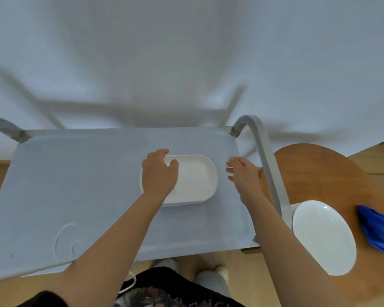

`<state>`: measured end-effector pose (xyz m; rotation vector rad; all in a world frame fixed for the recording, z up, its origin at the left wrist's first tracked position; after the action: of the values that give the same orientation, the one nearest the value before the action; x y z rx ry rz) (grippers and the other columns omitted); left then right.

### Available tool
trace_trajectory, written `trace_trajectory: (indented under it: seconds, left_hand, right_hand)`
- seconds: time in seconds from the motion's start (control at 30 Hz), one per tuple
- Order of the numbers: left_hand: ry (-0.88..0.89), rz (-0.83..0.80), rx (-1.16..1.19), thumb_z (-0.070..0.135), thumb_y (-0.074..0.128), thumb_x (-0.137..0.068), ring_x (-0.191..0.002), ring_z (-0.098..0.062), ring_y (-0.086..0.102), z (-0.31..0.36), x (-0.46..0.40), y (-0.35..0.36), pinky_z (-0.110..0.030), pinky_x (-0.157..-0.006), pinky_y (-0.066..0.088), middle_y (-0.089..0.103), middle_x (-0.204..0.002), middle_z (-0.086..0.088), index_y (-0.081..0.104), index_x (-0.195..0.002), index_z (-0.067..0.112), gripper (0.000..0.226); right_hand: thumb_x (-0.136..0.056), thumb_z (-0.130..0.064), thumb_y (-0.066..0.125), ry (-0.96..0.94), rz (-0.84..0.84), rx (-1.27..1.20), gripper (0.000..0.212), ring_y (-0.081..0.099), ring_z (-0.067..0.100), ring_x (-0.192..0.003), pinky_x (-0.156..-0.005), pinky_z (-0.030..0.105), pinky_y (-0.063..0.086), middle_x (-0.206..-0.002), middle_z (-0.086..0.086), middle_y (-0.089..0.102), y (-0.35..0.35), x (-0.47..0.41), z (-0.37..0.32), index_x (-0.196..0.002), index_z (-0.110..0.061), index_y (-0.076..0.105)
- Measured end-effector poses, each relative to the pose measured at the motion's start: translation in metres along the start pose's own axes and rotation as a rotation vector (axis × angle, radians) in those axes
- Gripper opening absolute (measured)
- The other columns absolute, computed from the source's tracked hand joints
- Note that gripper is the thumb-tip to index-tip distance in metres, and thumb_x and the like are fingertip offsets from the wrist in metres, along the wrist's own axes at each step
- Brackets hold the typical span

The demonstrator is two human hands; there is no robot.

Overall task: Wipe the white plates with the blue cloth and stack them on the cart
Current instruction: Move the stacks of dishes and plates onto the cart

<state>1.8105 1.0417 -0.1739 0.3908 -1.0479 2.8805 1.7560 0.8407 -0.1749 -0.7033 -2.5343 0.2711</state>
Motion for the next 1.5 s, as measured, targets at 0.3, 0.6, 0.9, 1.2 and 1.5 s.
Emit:
trace_trajectory:
  seconds: [0.3, 0.6, 0.9, 1.2, 1.5]
  left_hand:
    - [0.289, -0.2, 0.141, 0.022, 0.049, -0.097, -0.089, -0.007, 0.053, 0.105, 0.084, 0.088, -0.018, -0.079, 0.038, 0.062, -0.109, 0.002, 0.06, -0.119, 0.014, 0.026]
    - [0.531, -0.297, -0.029, 0.026, 0.049, -0.095, -0.078, 0.0, 0.049, 0.173, 0.176, 0.223, -0.014, -0.066, 0.036, 0.06, -0.096, 0.011, 0.061, -0.114, 0.019, 0.023]
    - [0.252, -0.492, -0.267, 0.041, 0.048, -0.096, -0.101, -0.013, 0.053, 0.135, 0.194, 0.325, -0.026, -0.08, 0.04, 0.058, -0.126, -0.002, 0.047, -0.131, 0.02, 0.041]
    - [-0.037, -0.5, -0.2, 0.05, 0.037, -0.097, -0.125, -0.029, 0.047, 0.083, 0.171, 0.369, -0.045, -0.099, 0.044, 0.043, -0.143, -0.012, 0.032, -0.144, 0.01, 0.061]
    - [-0.347, -0.744, 0.327, 0.056, 0.034, -0.096, -0.104, -0.017, 0.06, 0.058, 0.158, 0.41, -0.033, -0.078, 0.05, 0.061, -0.12, 0.0, 0.052, -0.111, 0.039, 0.029]
  right_hand:
    - [-0.097, -0.017, 0.049, -0.132, 0.108, -0.134, 0.018, 0.065, 0.014, -0.077, -0.07, 0.024, 0.053, -0.084, 0.001, 0.068, -0.134, 0.038, 0.005, -0.087, -0.021, 0.064]
    - [-0.094, -0.02, 0.048, -0.163, 0.196, 0.127, 0.021, 0.063, 0.018, -0.083, -0.074, 0.032, 0.052, -0.083, -0.002, 0.066, -0.298, 0.057, 0.089, -0.078, -0.029, 0.059]
    - [-0.09, -0.019, 0.05, 0.031, 0.201, 0.147, 0.016, 0.052, 0.016, -0.071, -0.065, 0.032, 0.043, -0.079, 0.004, 0.063, -0.389, 0.032, 0.177, -0.083, -0.014, 0.064]
    - [-0.094, -0.038, 0.045, 0.254, 0.274, 0.192, 0.037, 0.052, 0.013, -0.097, -0.078, 0.029, 0.045, -0.121, 0.005, 0.058, -0.374, -0.012, 0.267, -0.121, -0.014, 0.056]
    - [-0.092, -0.064, 0.03, 0.422, -0.068, -0.353, 0.041, 0.068, 0.008, -0.094, -0.07, 0.028, 0.051, -0.101, -0.013, 0.071, -0.356, -0.05, 0.303, -0.094, -0.049, 0.068]
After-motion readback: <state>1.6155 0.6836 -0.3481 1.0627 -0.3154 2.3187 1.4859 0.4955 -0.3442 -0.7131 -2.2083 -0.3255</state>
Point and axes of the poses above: each hand's wrist, its own x-axis away from the middle knuckle, its own y-axis out of the palm, z = x × y, the point moved 3 cm from there along -x, towards the middle knuckle
